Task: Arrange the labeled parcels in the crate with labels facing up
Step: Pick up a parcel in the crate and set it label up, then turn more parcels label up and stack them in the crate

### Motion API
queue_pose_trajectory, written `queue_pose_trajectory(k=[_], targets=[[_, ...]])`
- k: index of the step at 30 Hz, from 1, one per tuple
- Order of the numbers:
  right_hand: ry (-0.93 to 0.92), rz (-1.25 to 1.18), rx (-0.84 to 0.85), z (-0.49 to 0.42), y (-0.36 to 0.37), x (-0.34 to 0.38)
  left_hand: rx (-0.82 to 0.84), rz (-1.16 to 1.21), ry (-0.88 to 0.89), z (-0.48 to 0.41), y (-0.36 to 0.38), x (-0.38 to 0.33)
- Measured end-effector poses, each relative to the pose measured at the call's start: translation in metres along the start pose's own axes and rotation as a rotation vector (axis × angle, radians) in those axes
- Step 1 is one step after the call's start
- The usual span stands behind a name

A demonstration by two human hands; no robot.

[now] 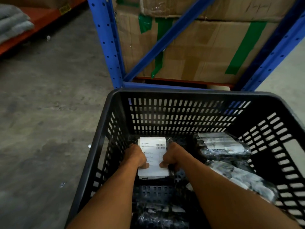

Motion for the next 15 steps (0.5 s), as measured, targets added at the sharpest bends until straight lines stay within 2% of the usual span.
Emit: queue_pose_trajectory(k=[4,7,9,12,15], targets=[[-0.039,-0.009,-0.093,0.027,-0.023,0.003,-0.182,-0.224,0.107,0.018,-0.015,-0.026],[-0.101,-0.079,-0.184,0.052,-0.073,0.003,-0.346,-0.144,0.154,0.035,-0.032,-0.056],[-0.11,-0.086,-0.341,0.074,-0.122,-0.006,-0.367,-0.031,0.238,0.047,-0.037,-0.085],[-0.082,0.008,-0.647,0.099,-0.184,-0.039,-0.232,0.208,0.302,0.062,-0.026,-0.125],[0.029,0.048,-0.695,0.097,-0.199,-0.094,0.054,0.425,0.315,0.081,0.012,-0.158]])
Point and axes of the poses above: each hand's wrist, its own z-axis away from the middle knuckle, its own y-axis out of the palm, x = y × z, the point moved 7 cm from there along -z, towards the middle knuckle, and after that the axes turned 1 degree about y, right-handed, at the moved point
